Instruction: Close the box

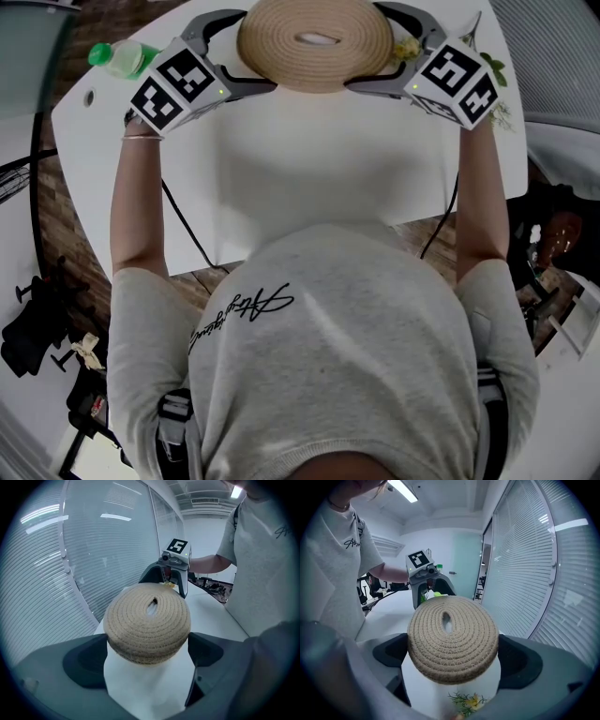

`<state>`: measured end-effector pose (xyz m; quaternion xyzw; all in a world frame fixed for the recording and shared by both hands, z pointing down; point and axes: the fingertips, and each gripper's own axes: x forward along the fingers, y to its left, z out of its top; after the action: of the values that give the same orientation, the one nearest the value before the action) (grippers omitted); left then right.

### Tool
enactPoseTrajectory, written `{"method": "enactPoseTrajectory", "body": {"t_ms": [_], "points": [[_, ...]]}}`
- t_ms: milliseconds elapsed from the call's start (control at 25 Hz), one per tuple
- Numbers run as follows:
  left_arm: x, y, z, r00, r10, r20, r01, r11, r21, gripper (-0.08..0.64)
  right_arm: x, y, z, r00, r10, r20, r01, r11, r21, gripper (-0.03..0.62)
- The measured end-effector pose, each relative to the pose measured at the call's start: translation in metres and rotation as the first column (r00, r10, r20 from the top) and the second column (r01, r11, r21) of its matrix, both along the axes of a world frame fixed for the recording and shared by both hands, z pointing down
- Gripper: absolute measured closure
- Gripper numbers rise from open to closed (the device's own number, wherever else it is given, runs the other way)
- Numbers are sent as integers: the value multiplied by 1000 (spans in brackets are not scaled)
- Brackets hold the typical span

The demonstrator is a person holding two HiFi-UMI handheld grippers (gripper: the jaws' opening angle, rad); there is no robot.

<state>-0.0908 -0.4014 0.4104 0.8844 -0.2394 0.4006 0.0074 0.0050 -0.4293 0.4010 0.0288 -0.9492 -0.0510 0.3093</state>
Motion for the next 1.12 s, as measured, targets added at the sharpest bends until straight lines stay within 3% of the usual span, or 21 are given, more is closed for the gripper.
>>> {"method": "enactPoseTrajectory", "body": {"t_ms": [800, 1120], "points": [[-2, -1, 2, 1000, -3, -10, 2, 1000, -31, 31, -1, -2, 6, 1000, 7, 13, -7, 998, -58, -2], [1, -2, 14, 999, -31, -12, 30, 998, -49, 31, 0, -1, 12, 997, 42, 67, -32, 991, -133, -2]]}}
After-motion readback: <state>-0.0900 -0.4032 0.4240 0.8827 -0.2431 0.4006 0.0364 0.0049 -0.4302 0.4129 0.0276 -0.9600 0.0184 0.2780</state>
